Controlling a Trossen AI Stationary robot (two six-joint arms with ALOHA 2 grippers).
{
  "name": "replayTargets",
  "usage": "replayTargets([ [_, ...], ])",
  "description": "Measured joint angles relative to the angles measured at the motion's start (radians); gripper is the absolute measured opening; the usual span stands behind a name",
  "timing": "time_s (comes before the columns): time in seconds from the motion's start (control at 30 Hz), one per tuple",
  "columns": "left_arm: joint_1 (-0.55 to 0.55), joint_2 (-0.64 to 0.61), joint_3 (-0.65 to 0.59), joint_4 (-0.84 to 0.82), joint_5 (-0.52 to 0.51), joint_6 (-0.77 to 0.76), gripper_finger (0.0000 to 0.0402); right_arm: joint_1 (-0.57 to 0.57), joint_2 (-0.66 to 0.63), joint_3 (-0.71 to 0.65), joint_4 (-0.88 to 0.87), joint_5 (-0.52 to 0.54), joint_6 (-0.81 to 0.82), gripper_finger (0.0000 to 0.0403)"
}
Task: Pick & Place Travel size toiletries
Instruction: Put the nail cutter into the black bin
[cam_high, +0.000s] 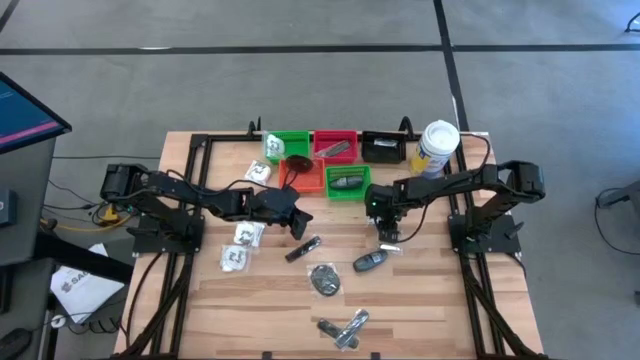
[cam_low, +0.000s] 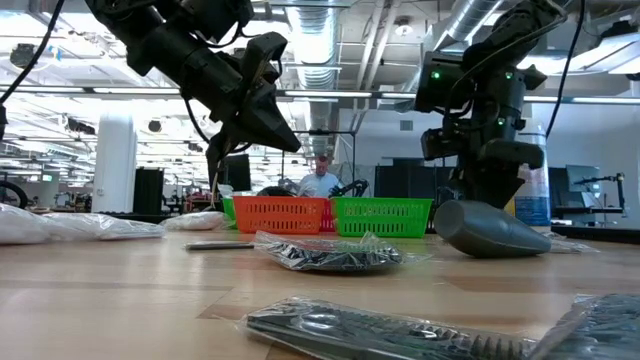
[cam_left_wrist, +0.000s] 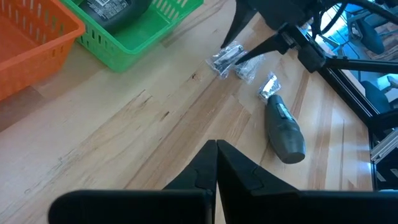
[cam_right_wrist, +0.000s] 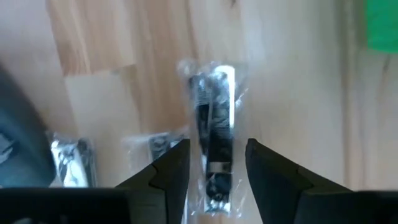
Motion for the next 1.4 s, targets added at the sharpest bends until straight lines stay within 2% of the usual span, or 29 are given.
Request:
replayTargets([
  [0.23, 0.001, 0.000, 0.000, 0.000, -0.001, 0.000, 0.0000, -0.009, 0.000, -0.006, 0.020, 0.003, -0.005, 0.0144],
  [0.5, 0.001, 0.000, 0.000, 0.001, -0.004, 0.000, 0.0000, -0.005, -0.004, -0.077, 0.057, 0.004, -0.008, 0.0163],
  [0.73, 0.001, 0.000, 0.000, 0.002, -0.005, 0.000, 0.0000, -0.005, -0.003, -0.083, 0.055, 0.003, -0.002, 0.0167],
  [0.9, 0.001, 0.000, 0.000, 0.003, -0.005, 0.000, 0.0000, -0.005, -0.002, -0.084, 0.053, -0.003, 0.002, 0.0143],
  [1.23, 0.001, 0.000, 0.000, 0.008, -0.005, 0.000, 0.0000, -0.004, -0.001, -0.084, 0.047, -0.014, 0.020, 0.0054],
  [1.4, 0.001, 0.000, 0.000, 0.008, -0.013, -0.001, 0.0000, -0.005, -0.001, -0.063, 0.022, -0.035, 0.051, 0.0048],
])
